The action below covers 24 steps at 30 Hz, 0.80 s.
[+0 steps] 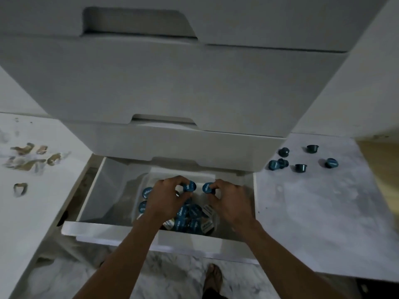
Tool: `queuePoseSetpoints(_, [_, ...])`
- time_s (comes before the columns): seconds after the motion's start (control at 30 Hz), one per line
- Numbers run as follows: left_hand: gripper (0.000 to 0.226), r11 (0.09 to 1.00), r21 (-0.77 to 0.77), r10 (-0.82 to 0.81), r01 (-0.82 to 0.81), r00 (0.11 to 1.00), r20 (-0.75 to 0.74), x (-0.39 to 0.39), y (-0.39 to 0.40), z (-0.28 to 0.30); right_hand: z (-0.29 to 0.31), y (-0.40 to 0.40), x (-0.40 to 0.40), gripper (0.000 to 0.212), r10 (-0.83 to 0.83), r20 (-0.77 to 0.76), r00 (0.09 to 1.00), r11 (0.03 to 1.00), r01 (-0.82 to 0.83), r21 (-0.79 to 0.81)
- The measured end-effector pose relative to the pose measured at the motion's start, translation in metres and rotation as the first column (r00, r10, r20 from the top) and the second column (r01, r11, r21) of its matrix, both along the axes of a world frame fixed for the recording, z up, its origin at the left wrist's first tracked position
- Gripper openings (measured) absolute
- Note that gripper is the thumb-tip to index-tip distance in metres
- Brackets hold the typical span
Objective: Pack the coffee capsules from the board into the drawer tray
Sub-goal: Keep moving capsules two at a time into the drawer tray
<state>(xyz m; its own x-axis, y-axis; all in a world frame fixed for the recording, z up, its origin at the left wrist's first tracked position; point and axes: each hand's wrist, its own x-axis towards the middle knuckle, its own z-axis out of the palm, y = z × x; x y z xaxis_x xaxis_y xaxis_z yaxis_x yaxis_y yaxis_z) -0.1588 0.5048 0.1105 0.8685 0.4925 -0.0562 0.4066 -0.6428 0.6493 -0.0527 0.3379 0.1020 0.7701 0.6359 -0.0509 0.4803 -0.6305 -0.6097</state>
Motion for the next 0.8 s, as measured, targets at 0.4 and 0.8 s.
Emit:
queuePoseSetpoints(0.4, [0.025, 0.991, -0.066, -0.129, 0.116, 0.962, -0.240, 0.037, 0.006, -0.047, -0.020, 0.016, 0.013, 0.021, 0.187, 0.025, 0.982, 0.946, -0.173, -0.275])
queuePoseSetpoints(0.8, [0.019, 0.986, -0.139, -0.125, 0.091, 0.959, -0.254, 0.038, 0.014, -0.061, -0.021, 0.022, 0.018, 0.020, 0.255, 0.054, 0.965, 0.915, -0.223, -0.337])
